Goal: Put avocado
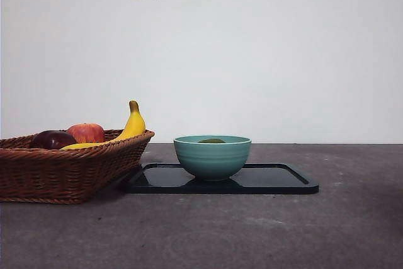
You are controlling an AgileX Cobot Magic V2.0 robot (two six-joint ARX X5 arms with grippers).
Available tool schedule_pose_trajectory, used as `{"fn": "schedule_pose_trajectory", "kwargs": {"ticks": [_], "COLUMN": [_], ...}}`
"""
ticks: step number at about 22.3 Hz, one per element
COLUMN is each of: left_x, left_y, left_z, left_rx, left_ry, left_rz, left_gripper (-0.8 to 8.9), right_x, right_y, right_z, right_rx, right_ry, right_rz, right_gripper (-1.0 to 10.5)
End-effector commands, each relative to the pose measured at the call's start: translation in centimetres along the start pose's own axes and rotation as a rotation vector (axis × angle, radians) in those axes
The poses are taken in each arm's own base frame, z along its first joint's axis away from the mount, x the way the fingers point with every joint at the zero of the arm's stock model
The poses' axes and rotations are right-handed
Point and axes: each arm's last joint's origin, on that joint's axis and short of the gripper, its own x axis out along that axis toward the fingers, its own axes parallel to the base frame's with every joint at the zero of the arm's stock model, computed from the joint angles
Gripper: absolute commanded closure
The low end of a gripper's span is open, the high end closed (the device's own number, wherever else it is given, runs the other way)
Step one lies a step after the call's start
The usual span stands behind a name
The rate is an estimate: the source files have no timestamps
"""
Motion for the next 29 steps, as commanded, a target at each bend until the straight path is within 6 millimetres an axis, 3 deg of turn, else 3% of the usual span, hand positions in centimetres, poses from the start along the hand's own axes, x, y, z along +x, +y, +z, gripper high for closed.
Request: {"fn": "schedule_pose_trajectory", "kwargs": {"ticks": [1,11,13,16,22,24,29], "left_x": [0.2,0.2,0.2,0.2,0.2,0.2,0.2], "left_y": [-0.1,-0.1,-0.1,-0.1,-0.1,-0.1,-0.1], "left_z": [-0.8,-0.8,-0.8,-0.8,-0.8,-0.8,-0.8], "left_rx": [-0.014,-0.015,-0.014,-0.014,-0.014,-0.014,-0.014], "left_ry": [0.028,0.028,0.028,0.028,0.028,0.028,0.028], "left_rz": [0.001,0.001,0.001,0.001,0.001,0.001,0.001], "left_gripper": [8.04,8.04,8.04,8.04,8.04,8.04,8.04], "right_x": [0.0,-0.2,-1.2,-2.7,-2.6,-2.0,-0.5], "right_y": [0.1,0.0,-0.8,-2.7,-6.9,-7.5,-8.3], "right_z": [0.3,0.3,0.1,0.2,-5.6,-7.7,-11.0], "right_rx": [0.001,-0.007,-0.036,-0.004,0.04,0.027,0.023], "right_ry": [-0.01,-0.02,-0.069,-0.285,-0.588,-0.653,-0.709], "right_rz": [0.009,-0.004,-0.066,-0.224,-0.614,-0.7,-0.813], "right_gripper": [9.4,9.4,9.4,9.4,9.4,9.4,9.4]}}
